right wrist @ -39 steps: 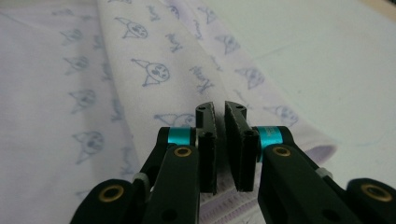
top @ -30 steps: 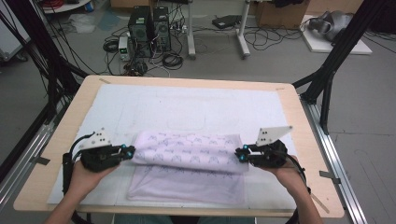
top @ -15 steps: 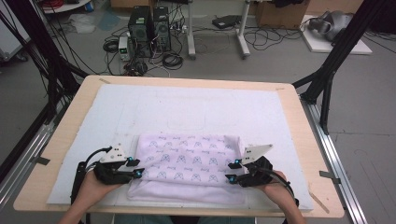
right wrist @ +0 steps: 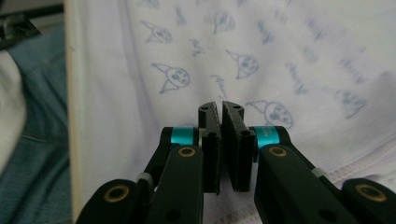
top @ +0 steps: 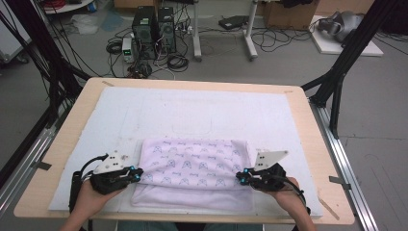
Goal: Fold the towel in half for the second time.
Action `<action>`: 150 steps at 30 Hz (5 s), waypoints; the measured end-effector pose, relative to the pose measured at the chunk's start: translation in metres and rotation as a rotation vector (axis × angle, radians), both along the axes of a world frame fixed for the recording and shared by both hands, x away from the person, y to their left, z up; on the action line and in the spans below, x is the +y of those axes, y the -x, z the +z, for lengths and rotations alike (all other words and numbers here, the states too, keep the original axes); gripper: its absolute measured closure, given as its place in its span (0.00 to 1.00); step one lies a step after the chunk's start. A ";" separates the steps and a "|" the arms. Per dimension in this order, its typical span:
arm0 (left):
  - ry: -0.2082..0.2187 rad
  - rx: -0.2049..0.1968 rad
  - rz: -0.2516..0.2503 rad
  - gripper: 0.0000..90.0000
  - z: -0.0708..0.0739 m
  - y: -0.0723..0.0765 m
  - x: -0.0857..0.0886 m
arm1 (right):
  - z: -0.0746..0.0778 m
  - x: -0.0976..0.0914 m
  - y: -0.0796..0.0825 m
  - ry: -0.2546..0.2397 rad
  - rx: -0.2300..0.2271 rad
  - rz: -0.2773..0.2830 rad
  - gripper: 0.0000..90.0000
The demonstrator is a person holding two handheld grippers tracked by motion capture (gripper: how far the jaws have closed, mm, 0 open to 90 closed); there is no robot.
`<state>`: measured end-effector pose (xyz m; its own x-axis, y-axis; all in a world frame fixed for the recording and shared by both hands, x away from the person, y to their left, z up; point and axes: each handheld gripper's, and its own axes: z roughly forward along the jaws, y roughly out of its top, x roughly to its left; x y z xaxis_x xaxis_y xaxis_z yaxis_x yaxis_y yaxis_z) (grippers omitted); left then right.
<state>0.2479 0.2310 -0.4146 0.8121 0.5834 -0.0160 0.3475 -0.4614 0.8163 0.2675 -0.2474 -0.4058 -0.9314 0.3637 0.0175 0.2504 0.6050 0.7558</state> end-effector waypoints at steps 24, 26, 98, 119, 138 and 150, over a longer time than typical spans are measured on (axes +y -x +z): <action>-0.050 0.072 -0.085 0.82 -0.018 0.028 -0.010 | -0.025 -0.005 0.026 0.024 0.106 0.091 0.79; -0.033 0.051 -0.062 0.76 -0.013 0.023 -0.009 | -0.019 -0.007 0.023 -0.005 0.092 0.081 0.77; -0.049 0.036 0.112 0.62 -0.018 -0.078 -0.016 | -0.004 0.011 -0.082 0.119 0.059 -0.164 0.58; -0.013 -0.060 0.150 0.98 0.004 -0.059 -0.003 | 0.013 -0.005 -0.074 0.106 -0.055 -0.141 0.89; -0.078 0.032 0.194 0.74 -0.025 -0.069 -0.007 | -0.027 0.002 -0.067 0.085 0.076 -0.132 0.70; -0.007 0.023 0.223 0.60 -0.019 -0.068 -0.002 | -0.013 -0.002 -0.076 0.000 0.048 -0.206 0.57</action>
<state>0.3156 0.2294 -0.4340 0.6620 0.7489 -0.0284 0.4606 -0.3767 0.8037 0.3431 -0.2493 -0.4190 -0.8356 0.5461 0.0598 0.4044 0.5377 0.7398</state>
